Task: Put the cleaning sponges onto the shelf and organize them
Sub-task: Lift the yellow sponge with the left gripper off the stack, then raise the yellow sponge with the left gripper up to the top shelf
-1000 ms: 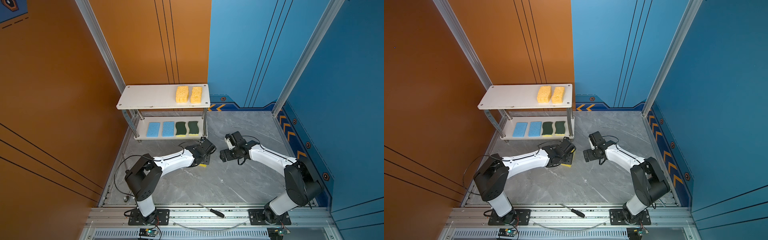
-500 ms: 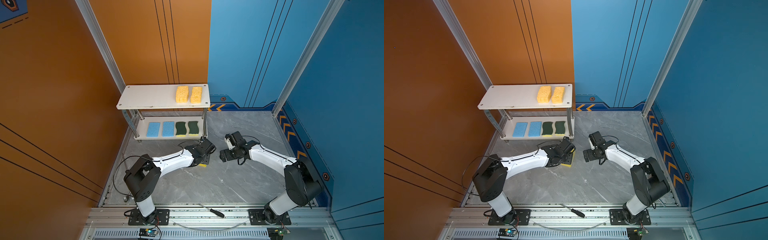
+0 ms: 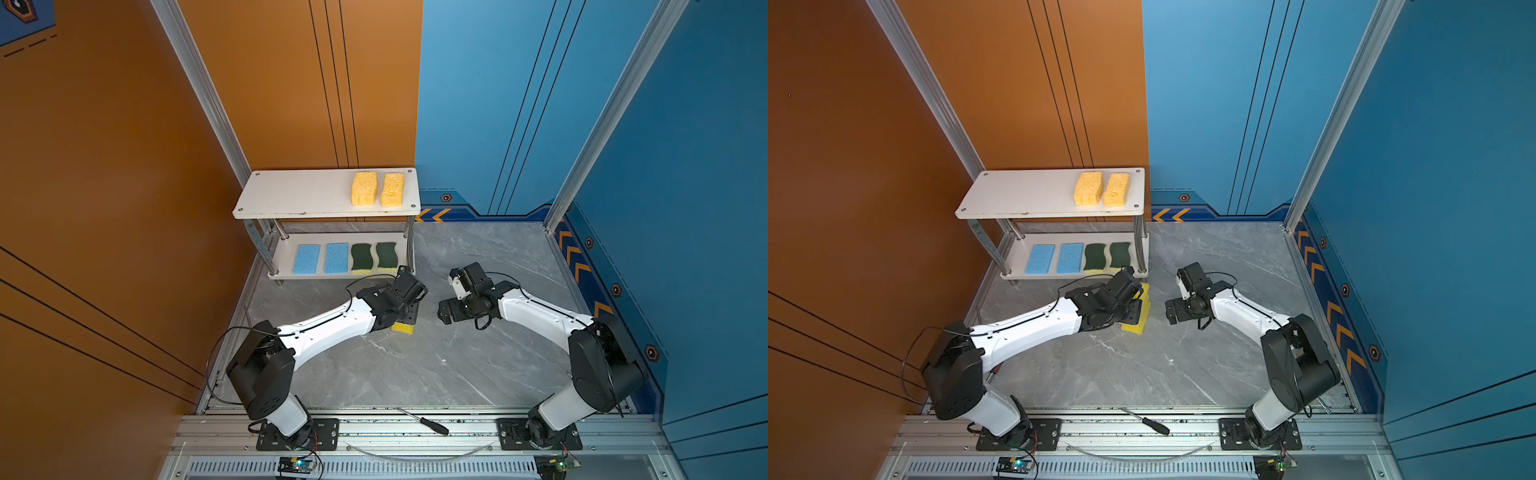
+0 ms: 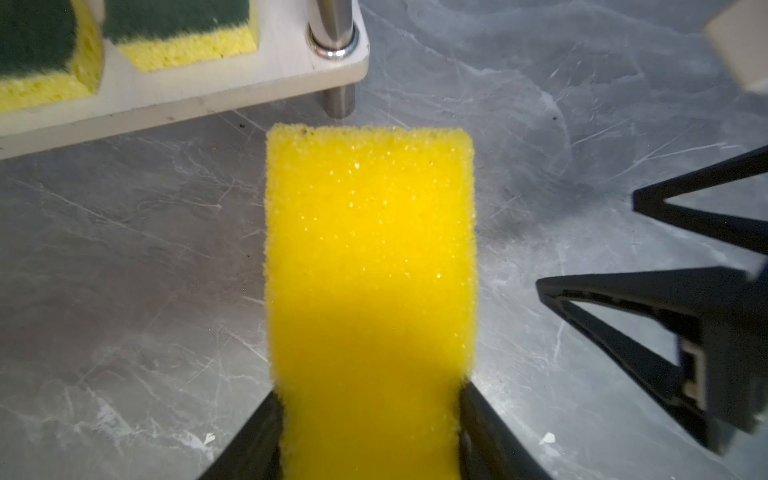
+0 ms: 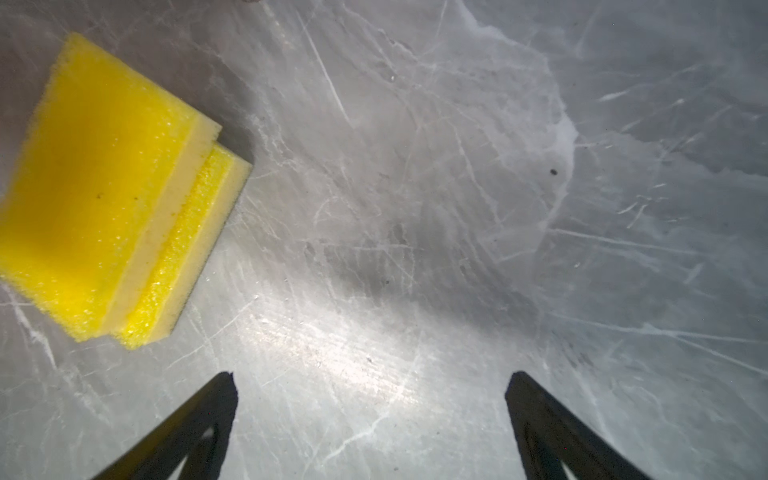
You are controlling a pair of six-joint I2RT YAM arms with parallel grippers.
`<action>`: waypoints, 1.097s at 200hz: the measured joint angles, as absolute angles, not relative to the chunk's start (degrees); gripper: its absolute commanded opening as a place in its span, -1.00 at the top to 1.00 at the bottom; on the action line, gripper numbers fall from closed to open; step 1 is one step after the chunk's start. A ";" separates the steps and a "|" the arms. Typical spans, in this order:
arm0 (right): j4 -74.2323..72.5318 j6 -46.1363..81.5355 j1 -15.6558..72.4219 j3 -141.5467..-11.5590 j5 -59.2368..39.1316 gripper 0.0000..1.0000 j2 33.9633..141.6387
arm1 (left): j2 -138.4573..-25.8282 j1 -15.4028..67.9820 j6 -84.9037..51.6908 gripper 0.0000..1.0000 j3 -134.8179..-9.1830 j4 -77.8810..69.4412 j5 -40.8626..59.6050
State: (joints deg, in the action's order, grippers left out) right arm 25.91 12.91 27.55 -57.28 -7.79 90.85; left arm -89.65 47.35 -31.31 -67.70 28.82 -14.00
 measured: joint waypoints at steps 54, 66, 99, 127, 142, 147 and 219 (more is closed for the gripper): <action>24.21 14.00 26.74 -57.28 -15.49 -1.00 88.73 | -80.79 43.68 -29.30 -0.18 -68.07 32.03 -13.80; 23.66 14.28 26.41 -57.28 -17.30 -1.00 88.27 | -78.65 42.78 -28.77 -0.18 -68.10 32.71 -13.85; 21.65 15.38 25.71 -57.28 -20.95 -1.00 87.68 | -73.14 40.18 -27.20 -0.18 -68.88 34.46 -13.82; 20.95 15.75 25.52 -57.28 -22.22 -1.00 87.61 | -69.84 36.64 -25.65 -0.18 -71.72 35.68 -13.65; 20.88 15.99 25.45 -57.28 -22.44 -1.00 87.61 | -68.55 34.50 -24.84 -0.18 -73.49 35.92 -13.56; 20.88 16.05 25.43 -57.25 -22.46 -1.00 87.61 | -68.25 33.76 -24.64 -0.18 -74.06 36.10 -13.47; 20.80 16.58 25.04 -57.25 -22.50 -1.00 87.64 | -67.59 26.04 -20.29 -0.18 -83.72 38.87 -12.69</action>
State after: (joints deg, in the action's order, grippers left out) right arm 20.80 16.58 25.04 -57.25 -22.50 87.64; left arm -67.59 26.04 -20.29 -83.72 38.87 -12.69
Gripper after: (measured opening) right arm 0.999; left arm 0.590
